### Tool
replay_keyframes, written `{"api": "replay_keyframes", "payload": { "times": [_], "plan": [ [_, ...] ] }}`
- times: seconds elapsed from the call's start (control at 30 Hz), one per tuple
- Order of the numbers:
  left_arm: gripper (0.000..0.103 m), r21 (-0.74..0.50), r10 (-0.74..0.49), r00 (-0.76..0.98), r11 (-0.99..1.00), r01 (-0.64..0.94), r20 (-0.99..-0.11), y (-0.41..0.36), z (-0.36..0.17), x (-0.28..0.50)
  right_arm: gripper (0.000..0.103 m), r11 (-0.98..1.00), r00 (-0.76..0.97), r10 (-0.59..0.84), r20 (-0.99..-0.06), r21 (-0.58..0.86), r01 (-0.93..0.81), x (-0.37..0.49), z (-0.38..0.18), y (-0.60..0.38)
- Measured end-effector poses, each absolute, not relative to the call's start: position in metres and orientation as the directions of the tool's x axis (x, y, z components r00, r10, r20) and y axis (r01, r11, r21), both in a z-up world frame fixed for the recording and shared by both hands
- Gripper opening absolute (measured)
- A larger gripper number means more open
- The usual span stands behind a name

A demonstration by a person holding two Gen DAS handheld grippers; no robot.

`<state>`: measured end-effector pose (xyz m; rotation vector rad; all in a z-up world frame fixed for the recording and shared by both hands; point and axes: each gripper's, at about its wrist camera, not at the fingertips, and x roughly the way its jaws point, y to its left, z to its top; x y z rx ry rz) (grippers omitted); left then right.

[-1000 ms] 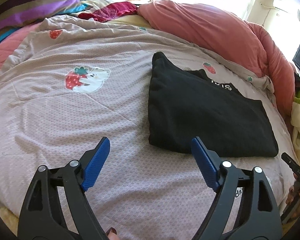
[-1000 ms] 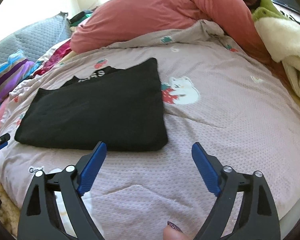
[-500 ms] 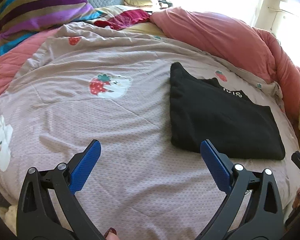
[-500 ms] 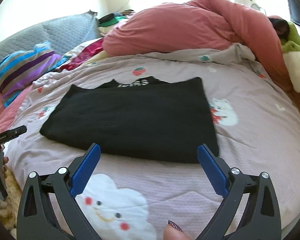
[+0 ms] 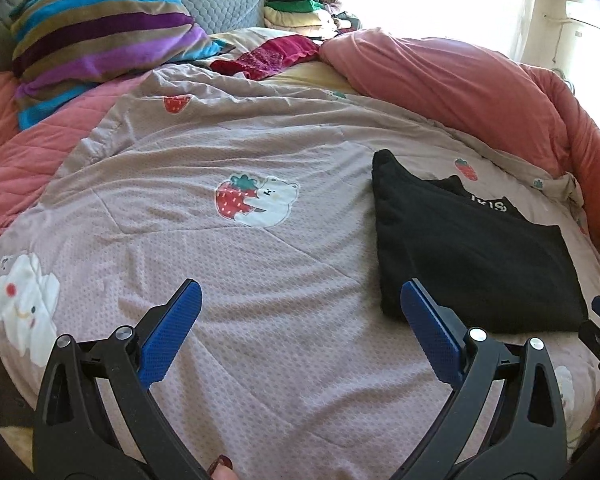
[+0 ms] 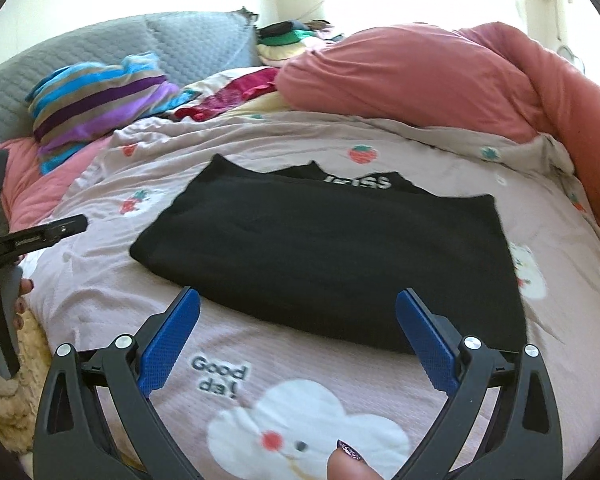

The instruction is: Fold small clothes

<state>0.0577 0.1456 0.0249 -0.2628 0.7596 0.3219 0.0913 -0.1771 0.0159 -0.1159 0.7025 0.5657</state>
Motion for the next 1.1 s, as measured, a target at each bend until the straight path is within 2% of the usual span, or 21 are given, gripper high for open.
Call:
{"api": "replay_keyframes", "payload": {
  "times": [0.73,1.1],
  "plan": [
    [0.093,-0.028,0.220,0.658,0.939,-0.344,-0.721,0.156,0.029,0.127,0.098,0.710,0.560,0.482,-0.674,-0.074,-0.700,0.093,-0.010,-0.062],
    [0.093,-0.045,0.183,0.662,0.949,-0.312,-0.727,0.157,0.022,0.163,0.098,0.676,0.550,0.413,-0.726,-0.160,-0.719,0.099,-0.041,-0.026]
  ]
}}
